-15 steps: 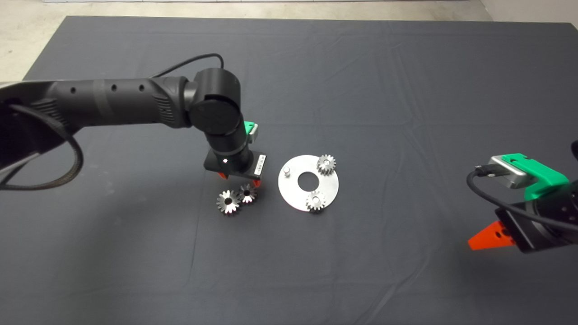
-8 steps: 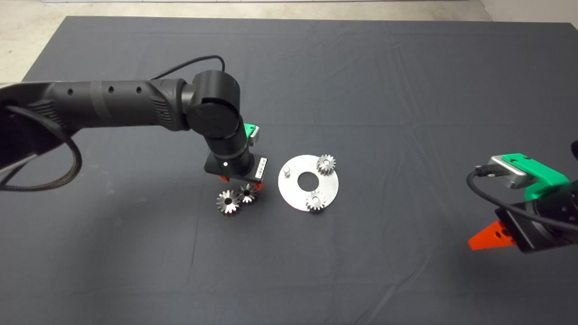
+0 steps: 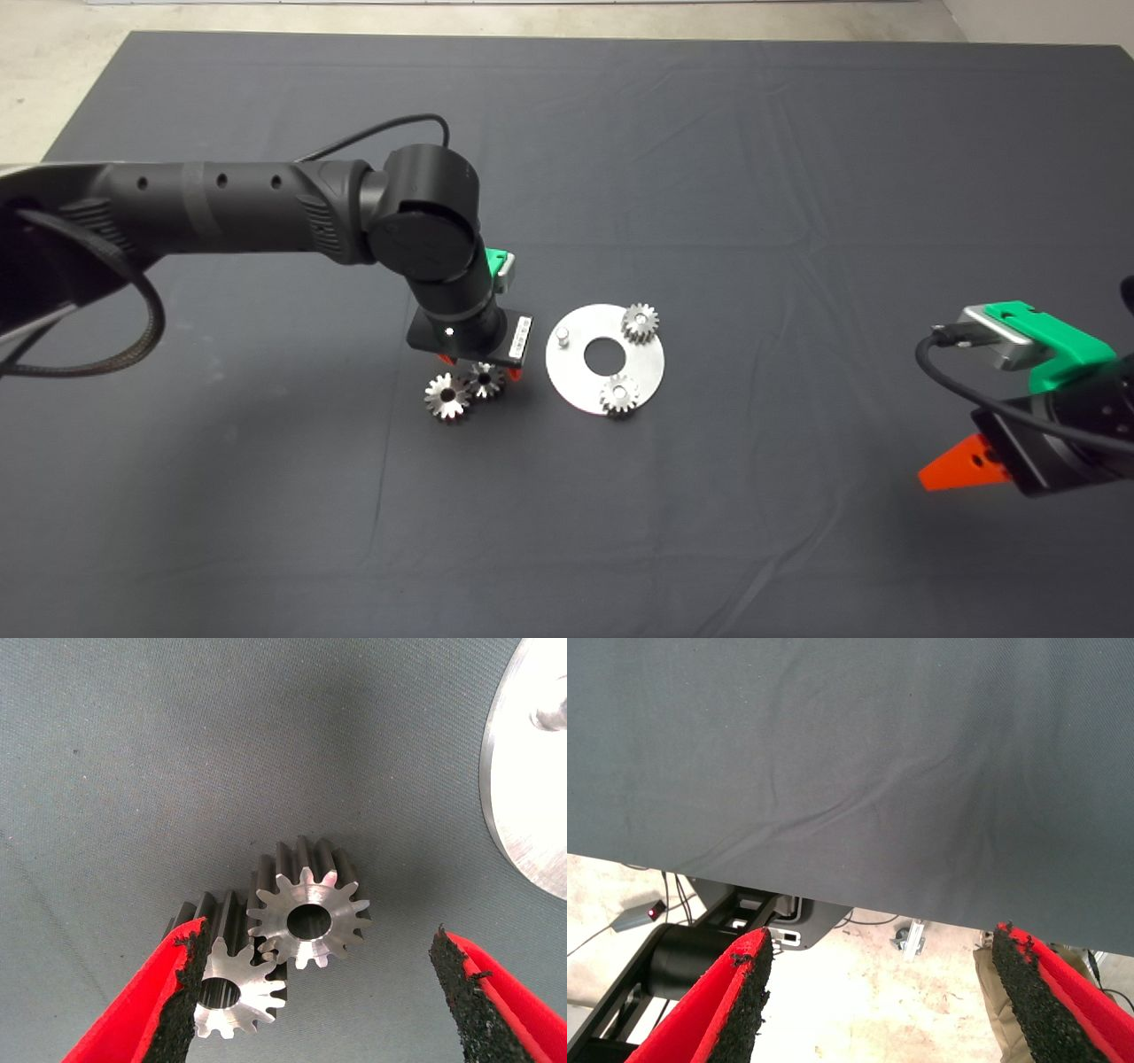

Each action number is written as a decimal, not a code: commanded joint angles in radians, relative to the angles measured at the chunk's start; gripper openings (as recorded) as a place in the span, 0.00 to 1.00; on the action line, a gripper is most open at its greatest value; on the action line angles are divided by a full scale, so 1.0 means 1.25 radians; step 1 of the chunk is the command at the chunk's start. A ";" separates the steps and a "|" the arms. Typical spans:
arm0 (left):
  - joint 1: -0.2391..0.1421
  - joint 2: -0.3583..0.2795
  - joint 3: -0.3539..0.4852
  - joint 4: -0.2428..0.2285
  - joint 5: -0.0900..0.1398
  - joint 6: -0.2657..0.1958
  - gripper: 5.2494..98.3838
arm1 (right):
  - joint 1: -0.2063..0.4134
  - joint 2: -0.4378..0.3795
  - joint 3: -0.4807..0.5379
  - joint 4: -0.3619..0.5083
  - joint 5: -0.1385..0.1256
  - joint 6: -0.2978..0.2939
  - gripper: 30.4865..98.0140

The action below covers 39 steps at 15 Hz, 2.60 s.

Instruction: Remove an incorrectly installed larger gear and replace it with the correct smaller gear

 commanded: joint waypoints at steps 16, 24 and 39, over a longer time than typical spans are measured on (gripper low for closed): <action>0.022 -0.006 0.004 0.052 0.004 -0.001 0.63 | 0.029 -0.003 0.006 -0.017 0.001 -0.002 0.53; 0.050 -0.010 0.002 0.062 0.003 0.000 0.63 | 0.029 -0.007 0.009 -0.017 -0.009 -0.001 0.53; 0.079 -0.009 -0.007 0.082 0.001 -0.005 0.63 | 0.029 -0.011 0.010 -0.018 -0.017 -0.002 0.53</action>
